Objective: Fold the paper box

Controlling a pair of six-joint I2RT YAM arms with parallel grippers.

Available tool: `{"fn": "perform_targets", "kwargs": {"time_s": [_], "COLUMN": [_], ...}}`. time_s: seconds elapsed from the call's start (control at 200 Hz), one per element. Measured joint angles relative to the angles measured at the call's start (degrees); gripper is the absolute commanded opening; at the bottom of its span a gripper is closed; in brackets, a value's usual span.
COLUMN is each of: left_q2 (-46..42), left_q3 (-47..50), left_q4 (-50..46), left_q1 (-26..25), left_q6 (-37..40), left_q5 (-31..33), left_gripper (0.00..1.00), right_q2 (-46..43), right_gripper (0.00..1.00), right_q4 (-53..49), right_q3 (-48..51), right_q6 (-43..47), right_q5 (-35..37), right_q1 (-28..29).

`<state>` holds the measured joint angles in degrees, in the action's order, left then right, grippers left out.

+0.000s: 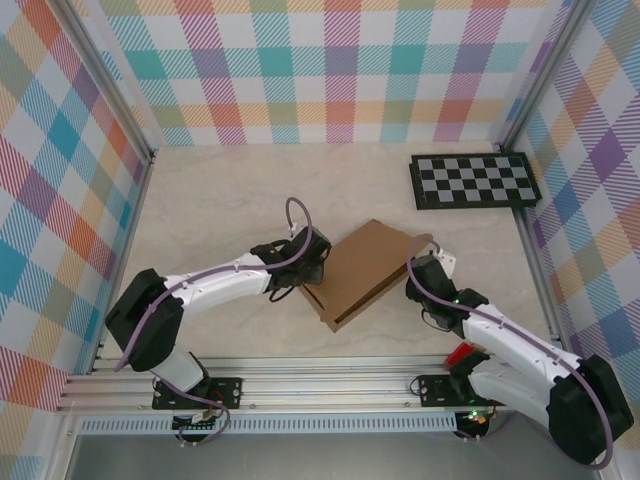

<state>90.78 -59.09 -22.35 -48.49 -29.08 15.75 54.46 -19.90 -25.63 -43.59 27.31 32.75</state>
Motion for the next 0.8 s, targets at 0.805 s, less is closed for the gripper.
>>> {"fn": "perform_targets", "kwargs": {"time_s": [0.805], "left_q2": [3.72], "left_q3": [-1.16], "left_q4": [1.38], "left_q1": [-0.42], "left_q6": [0.11], "left_q5": [4.98], "left_gripper": [0.34], "right_q2": [16.46], "right_gripper": [0.20], "right_q4": [-11.69], "right_q3": [-30.05], "right_q6": [12.24], "right_q5": [-15.04], "right_q1": [-0.02]}}
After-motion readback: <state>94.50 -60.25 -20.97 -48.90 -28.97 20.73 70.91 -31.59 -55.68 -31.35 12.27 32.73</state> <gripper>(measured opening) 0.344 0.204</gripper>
